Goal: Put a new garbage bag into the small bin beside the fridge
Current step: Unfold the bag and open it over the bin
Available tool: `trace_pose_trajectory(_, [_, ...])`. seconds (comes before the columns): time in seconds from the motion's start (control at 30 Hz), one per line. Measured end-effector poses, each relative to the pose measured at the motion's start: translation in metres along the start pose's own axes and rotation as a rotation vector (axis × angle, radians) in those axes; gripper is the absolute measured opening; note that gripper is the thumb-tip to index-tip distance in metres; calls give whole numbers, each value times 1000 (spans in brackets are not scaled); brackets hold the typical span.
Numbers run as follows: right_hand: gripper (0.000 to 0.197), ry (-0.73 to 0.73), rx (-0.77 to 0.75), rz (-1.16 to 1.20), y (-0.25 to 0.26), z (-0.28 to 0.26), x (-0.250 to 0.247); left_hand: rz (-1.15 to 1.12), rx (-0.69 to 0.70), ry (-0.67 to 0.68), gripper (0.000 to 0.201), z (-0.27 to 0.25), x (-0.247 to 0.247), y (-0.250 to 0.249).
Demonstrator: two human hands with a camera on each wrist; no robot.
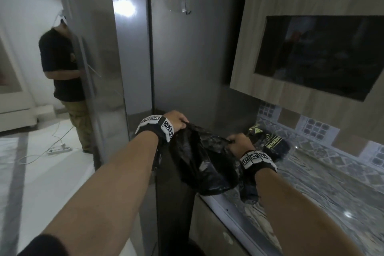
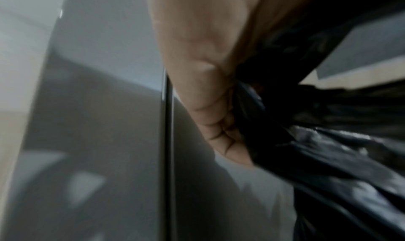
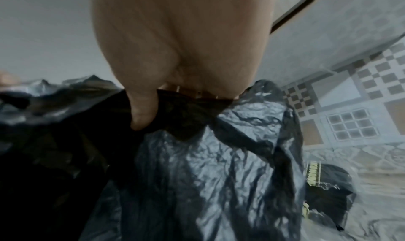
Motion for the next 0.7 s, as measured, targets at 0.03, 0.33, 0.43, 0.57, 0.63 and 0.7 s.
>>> trace_pose_trajectory(0.03, [5, 50, -39, -2, 5, 3, 2, 73, -20, -19, 20, -4, 0, 6])
trace_pose_trajectory(0.33, [24, 235, -73, -84, 1, 2, -3, 411, -126, 9, 26, -27, 18, 52])
trace_pose_trajectory(0.43, [33, 217, -87, -59, 5, 0, 3, 420, -163, 12, 27, -23, 29, 53])
trace_pose_trajectory(0.57, [43, 322, -88, 42, 0, -10, 39, 323, -184, 2, 27, -20, 55, 60])
trace_pose_trajectory(0.63, [52, 424, -36, 164, -35, -9, 75, 222, -271, 26, 25, -15, 97, 81])
trace_pose_trajectory(0.7, [48, 398, -17, 109, -39, -10, 84, 157, -305, 33, 30, -21, 110, 94])
Point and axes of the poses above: each hand's wrist, its own z-axis towards the middle knuckle, its own x-axis out of the palm, y = z × x, the point moved 9 cm from there along z, towards the middle knuckle, and after that the axes turned 15 degrees about y, right-handed, at the moved point
